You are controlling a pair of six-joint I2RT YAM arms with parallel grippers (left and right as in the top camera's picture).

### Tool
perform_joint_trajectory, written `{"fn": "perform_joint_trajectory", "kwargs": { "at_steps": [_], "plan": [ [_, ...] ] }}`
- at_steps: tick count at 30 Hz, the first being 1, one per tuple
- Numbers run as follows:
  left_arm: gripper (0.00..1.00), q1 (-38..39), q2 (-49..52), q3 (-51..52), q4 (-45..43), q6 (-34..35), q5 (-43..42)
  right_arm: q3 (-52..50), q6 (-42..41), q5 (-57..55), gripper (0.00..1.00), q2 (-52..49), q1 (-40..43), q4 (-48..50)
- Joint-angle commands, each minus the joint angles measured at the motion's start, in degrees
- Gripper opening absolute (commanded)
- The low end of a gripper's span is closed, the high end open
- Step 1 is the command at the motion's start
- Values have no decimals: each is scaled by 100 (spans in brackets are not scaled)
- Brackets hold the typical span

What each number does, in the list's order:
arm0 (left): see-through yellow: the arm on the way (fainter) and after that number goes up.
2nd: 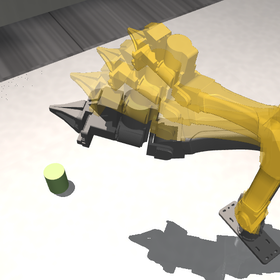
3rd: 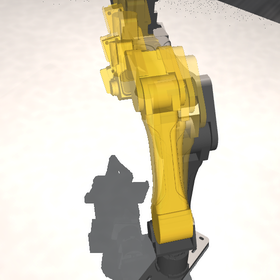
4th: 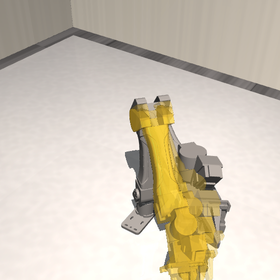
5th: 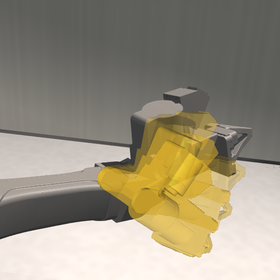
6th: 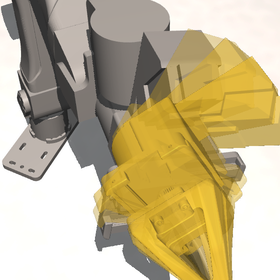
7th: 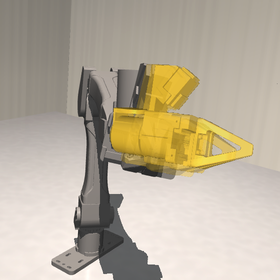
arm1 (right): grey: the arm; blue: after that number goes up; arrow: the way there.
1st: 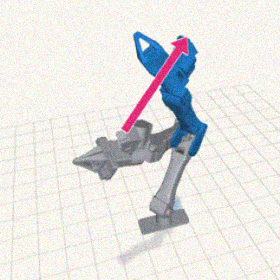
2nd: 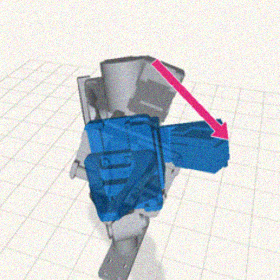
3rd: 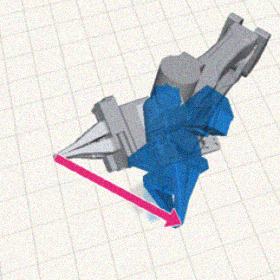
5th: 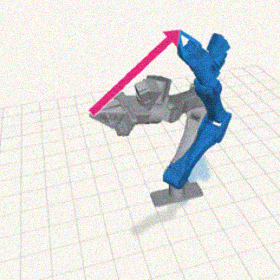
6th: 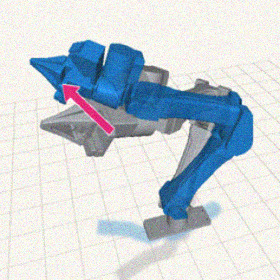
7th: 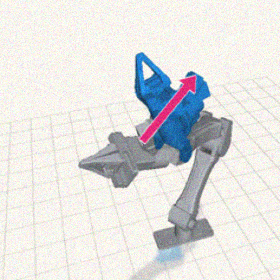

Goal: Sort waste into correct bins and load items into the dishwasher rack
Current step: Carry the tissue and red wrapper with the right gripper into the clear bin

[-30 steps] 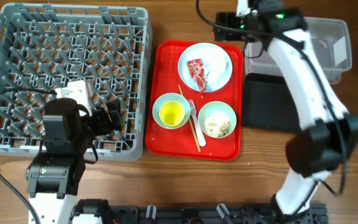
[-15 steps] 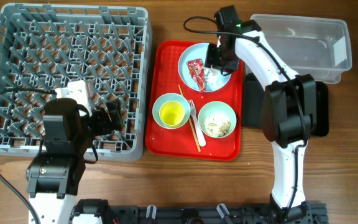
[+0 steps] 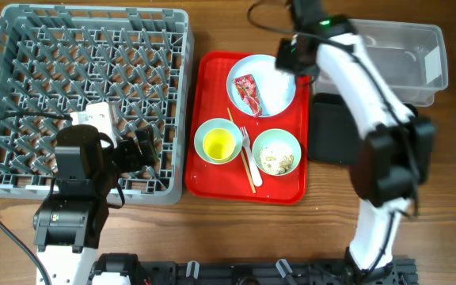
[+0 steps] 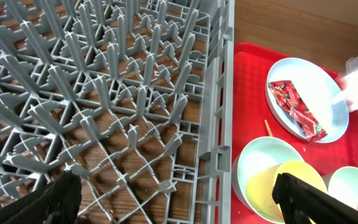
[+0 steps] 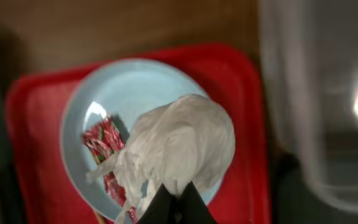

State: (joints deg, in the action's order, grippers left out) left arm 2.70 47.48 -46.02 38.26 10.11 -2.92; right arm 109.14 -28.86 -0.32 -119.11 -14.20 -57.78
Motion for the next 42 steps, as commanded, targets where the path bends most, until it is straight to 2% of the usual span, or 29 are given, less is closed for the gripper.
{"fn": "perform_joint_trajectory", "kwargs": {
  "at_steps": [1, 3, 4, 5, 6, 7, 8, 11, 14, 15, 17, 20, 27, 29, 30, 31, 32, 33, 34, 42],
  "plan": [
    [100, -20, 15, -109, -4, -70, -68, 90, -17, -763, 4, 651, 511, -13],
    [100, -20, 15, -109, -4, -70, -68, 90, -179, -876, 8, 673, 859, -7],
    [100, -20, 15, -109, -4, -70, -68, 87, -256, -874, 15, 651, 1016, 15],
    [100, -20, 15, -109, -4, -70, -68, 87, -280, -835, 36, 645, 1139, 114],
    [100, -20, 15, -109, -4, -70, -68, 87, -208, -673, 71, 645, 1244, 304],
    [100, -22, 15, -109, -4, -70, -68, 90, 107, -190, 96, 656, 1318, 535],
    [100, -20, 15, -109, -4, -70, -68, 90, 490, 614, 100, 699, 1342, 699],
    [100, -22, 15, -109, -4, -70, -68, 90, 1165, 1919, 99, 726, 1062, 737],
    [100, -20, 15, -109, -4, -70, -68, 87, 2107, 1825, 99, 643, 446, 461],
    [100, -20, 15, -109, -4, -70, -68, 87, 2291, 1469, 96, 560, 168, 328],
    [100, -20, 15, -109, -4, -70, -68, 87, 2284, 960, 93, 354, -190, 166],
    [100, -22, 15, -109, -2, -70, -68, 83, 2251, 907, 78, -186, -614, -39],
    [100, -22, 15, -109, 0, -70, -68, 72, 1943, 1088, 71, -1279, -741, -308],
    [100, -22, 15, -109, 0, -70, -68, 70, 1921, 1086, 59, -1517, -739, -341],
    [100, -22, 15, -109, 2, -70, -68, 70, 1853, 1084, 46, -1596, -739, -354],
    [100, -22, 15, -109, 2, -70, -68, 70, 1816, 1084, 27, -1613, -739, -354],
    [100, -22, 15, -109, 2, -70, -68, 74, 1818, 1084, 14, -1593, -739, -341],
    [100, -22, 15, -109, 0, -70, -68, 74, 1816, 1082, 8, -1554, -734, -332],
    [100, -22, 15, -109, 0, -70, -68, 79, 1818, 1080, 4, -1458, -710, -330],
    [100, -20, 15, -109, 2, -70, -68, 219, 1316, 800, 4, -83, 190, -275]
  ]
}}
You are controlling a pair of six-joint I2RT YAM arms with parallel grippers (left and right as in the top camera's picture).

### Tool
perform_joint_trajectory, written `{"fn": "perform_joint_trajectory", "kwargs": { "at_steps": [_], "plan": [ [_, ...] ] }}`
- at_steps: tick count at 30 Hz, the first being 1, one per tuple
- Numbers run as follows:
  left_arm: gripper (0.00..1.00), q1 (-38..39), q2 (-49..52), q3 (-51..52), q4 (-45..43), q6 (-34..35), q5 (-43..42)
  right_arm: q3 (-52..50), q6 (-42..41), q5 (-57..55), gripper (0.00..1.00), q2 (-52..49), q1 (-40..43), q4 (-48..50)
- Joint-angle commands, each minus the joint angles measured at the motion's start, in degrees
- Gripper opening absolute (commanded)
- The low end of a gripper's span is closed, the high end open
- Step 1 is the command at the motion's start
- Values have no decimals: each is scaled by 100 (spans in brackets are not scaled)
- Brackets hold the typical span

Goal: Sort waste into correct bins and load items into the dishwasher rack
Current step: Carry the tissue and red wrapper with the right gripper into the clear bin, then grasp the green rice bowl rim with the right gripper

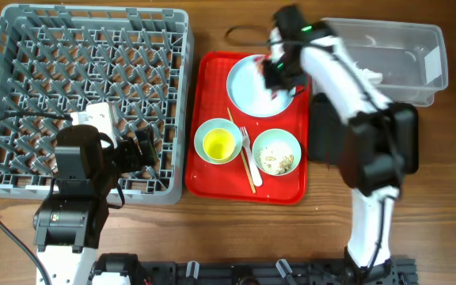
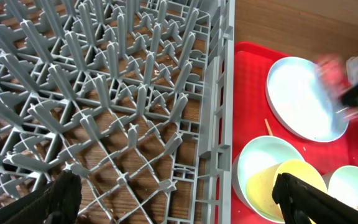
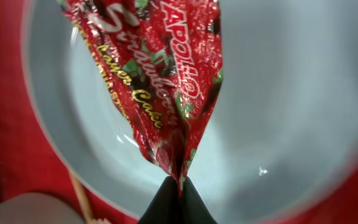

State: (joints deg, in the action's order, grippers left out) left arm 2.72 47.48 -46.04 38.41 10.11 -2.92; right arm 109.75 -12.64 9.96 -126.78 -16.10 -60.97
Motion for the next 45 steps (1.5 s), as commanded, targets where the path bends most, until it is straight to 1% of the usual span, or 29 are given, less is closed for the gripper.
{"fn": "perform_joint_trajectory", "kwargs": {
  "at_steps": [1, 5, 6, 7, 8, 9, 10, 11, 14, 16, 20, 21, 22, 25, 27, 28, 29, 30, 33, 34, 36, 40, 45],
  "plan": [
    [100, -22, 15, -107, -15, -70, -68, 157, -612, -431, 4, 824, 647, 72],
    [100, -24, 15, -107, -13, -70, -68, 133, -1320, -444, 4, 844, 1357, 55],
    [100, -22, 15, -107, -13, -70, -68, 133, -1329, -387, 17, 822, 1506, 138],
    [100, -22, 15, -107, -13, -70, -68, 133, -1329, -199, 66, 822, 1646, 378],
    [100, -22, 15, -107, -13, -70, -68, 136, -1274, -63, 82, 826, 1703, 496],
    [100, -22, 15, -107, -13, -70, -68, 146, -1012, 131, 100, 868, 1770, 525],
    [100, -24, 15, -107, -13, -70, -68, 146, -772, 415, 100, 942, 1838, 496],
    [100, -24, 15, -107, -11, -70, -68, 146, -767, 527, 100, 1023, 1884, 459],
    [100, -24, 15, -107, -15, -70, -68, 146, -680, 516, 100, 1547, 1996, 275],
    [100, -24, 15, -107, -15, -70, -68, 144, -614, 186, 100, 2041, 1998, -289],
    [100, -22, 15, -107, 9, -70, -68, 15, -208, 295, 100, 2557, 1991, -1530],
    [100, -24, 15, -107, 24, -70, -68, -153, -37, 411, 99, 2723, 1980, -1825],
    [100, -24, 15, -107, 26, -70, -68, -337, 33, 516, 99, 2865, 1978, -1902],
    [100, -22, 15, -107, 24, -70, -68, -1235, 142, 557, 99, 3421, 1755, -1731],
    [100, -24, 15, -107, 24, -70, -68, -1864, 201, 557, 99, 3696, 1344, -1561],
    [100, -24, 15, -107, 24, -70, -68, -2258, 201, 542, 97, 3744, 863, -1416],
    [100, -24, 15, -107, 24, -70, -68, -2511, 136, 439, 94, 3720, 490, -1239],
    [100, -22, 15, -107, 24, -70, -68, -2671, -46, 308, 94, 3711, 260, -1099],
    [100, -22, 15, -107, 28, -70, -68, -3274, -981, -22, 92, 3674, -564, -334],
    [100, -22, 15, -107, 28, -70, -68, -3410, -1305, -90, 89, 3644, -782, -70],
    [100, -22, 15, -107, 28, -70, -68, -3480, -1917, -457, 88, 3471, -1108, 197],
    [100, -22, 15, -107, 59, -70, -68, -3480, -2531, -614, 85, 2962, -1298, 597],
    [100, -22, 15, -107, 168, -70, -68, -3480, -2813, -595, 82, 2400, -1298, 807]
  ]
}}
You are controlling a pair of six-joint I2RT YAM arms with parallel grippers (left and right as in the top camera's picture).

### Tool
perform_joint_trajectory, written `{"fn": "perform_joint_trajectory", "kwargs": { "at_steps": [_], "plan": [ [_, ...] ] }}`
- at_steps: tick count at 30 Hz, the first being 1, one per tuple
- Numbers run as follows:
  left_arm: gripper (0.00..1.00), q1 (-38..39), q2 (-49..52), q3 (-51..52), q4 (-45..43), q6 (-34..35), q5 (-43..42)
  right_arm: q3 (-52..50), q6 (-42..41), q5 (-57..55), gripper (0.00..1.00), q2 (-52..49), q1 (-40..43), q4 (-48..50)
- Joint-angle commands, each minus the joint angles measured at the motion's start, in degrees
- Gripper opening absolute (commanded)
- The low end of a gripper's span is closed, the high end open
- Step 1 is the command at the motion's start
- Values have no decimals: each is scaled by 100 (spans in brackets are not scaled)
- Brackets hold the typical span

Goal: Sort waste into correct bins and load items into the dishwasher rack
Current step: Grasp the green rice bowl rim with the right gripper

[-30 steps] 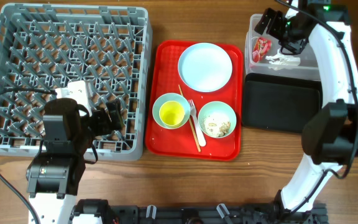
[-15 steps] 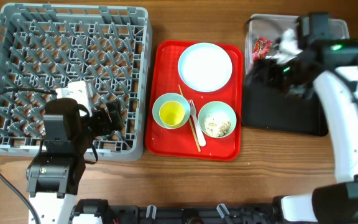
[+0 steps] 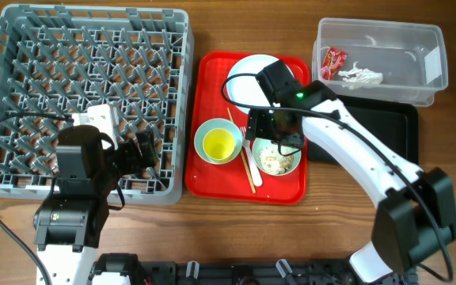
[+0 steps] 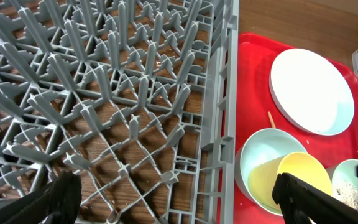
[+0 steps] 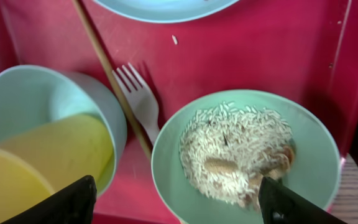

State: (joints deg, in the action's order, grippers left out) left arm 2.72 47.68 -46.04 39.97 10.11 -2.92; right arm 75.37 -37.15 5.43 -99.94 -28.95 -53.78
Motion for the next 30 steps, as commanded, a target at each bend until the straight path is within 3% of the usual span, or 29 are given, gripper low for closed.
{"fn": "perform_joint_trajectory", "kwargs": {
  "at_steps": [1, 11, 18, 30],
  "plan": [
    [100, -24, -4, -107, 13, -70, -68, -42, -402, -142, 79, -328, -13, 111],
    [100, -22, -4, -107, 17, -70, -68, -42, -649, 39, 56, -986, -13, 472],
    [100, -24, -4, -107, 17, -70, -68, -68, -691, 57, 35, -1073, -13, 581],
    [100, -24, -4, -107, 17, -70, -68, -87, -800, 94, 26, -1130, -186, 643]
  ]
}}
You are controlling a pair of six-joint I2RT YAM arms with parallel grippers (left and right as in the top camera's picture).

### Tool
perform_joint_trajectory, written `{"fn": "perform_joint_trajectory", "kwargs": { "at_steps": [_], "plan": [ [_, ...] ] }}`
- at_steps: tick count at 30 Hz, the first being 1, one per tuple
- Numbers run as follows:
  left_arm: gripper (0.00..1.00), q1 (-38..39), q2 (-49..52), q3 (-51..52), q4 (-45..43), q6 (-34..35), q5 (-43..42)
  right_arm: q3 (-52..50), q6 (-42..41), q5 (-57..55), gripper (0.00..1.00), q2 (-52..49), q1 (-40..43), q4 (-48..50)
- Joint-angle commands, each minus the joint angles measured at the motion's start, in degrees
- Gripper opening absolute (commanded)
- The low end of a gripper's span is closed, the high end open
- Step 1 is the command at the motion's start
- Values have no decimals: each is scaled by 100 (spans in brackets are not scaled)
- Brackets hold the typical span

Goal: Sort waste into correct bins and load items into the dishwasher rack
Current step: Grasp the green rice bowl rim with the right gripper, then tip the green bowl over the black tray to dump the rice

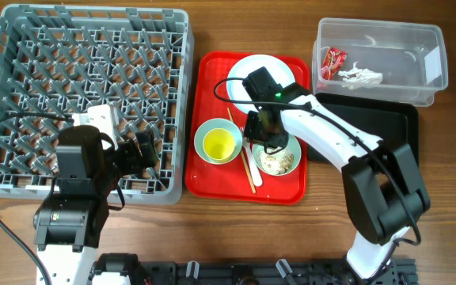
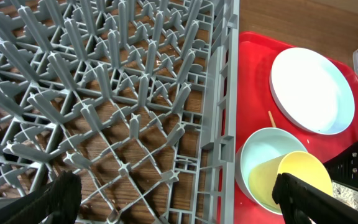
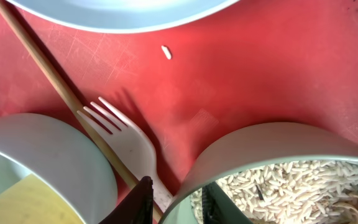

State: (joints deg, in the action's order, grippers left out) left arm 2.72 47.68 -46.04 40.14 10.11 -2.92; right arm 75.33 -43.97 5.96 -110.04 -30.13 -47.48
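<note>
On the red tray point(image 1: 212, 178) stand a bare pale plate point(image 1: 261, 73), a pale bowl holding a yellow cup point(image 1: 218, 144), and a green bowl of rice point(image 1: 282, 161). A white fork point(image 3: 135, 149) and a wooden chopstick point(image 3: 55, 81) lie between the bowls. My right gripper point(image 3: 179, 200) is down at the rice bowl's point(image 3: 278, 168) left rim, one finger outside and one inside, shut on it. My left gripper point(image 2: 179, 199) hangs open over the grey dishwasher rack point(image 1: 85, 87), holding nothing.
A clear bin point(image 1: 386, 47) at the back right holds a red wrapper point(image 1: 332, 61) and a crumpled tissue point(image 1: 361, 76). A black bin point(image 1: 374, 131) lies in front of it, right of the tray. The rack holds no dishes.
My right gripper was open above the rice bowl; now it is lower and its fingers have closed on the bowl's left rim. The left arm has not moved.
First my right gripper held a crumpled tissue over the plate, where a red wrapper lay. Then the tissue lay in the clear bin and the gripper held the wrapper. Later both were in the bin and the gripper was open over the rice bowl, whose rim it now grips.
</note>
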Motion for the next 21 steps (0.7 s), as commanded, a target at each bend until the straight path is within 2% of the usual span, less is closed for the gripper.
{"fn": "perform_joint_trajectory", "kwargs": {
  "at_steps": [1, 5, 6, 7, 8, 14, 18, 21],
  "plan": [
    [100, -24, -4, -107, 0, -70, -68, -85, -120, 2, 24, -136, -103, 26],
    [100, -24, -4, -107, 0, -70, -68, -83, -120, 4, 21, -323, -116, 22],
    [100, -24, -4, -107, 2, -70, -68, -83, -111, 7, 18, -363, -116, 26],
    [100, -24, -4, -107, 2, -70, -68, -83, -103, 4, 8, -365, -116, 26],
    [100, -24, -4, -107, 0, -72, -68, -81, -103, 2, 4, -363, -116, 31],
    [100, -24, -4, -107, 0, -72, -68, 114, 240, -114, 4, -81, 17, -114],
    [100, -24, -4, -107, 0, -72, -66, 413, 1071, -81, 4, 356, 367, -612],
    [100, -24, -4, -107, 0, -72, -66, 468, 1945, 369, 5, 750, 660, -654]
  ]
}}
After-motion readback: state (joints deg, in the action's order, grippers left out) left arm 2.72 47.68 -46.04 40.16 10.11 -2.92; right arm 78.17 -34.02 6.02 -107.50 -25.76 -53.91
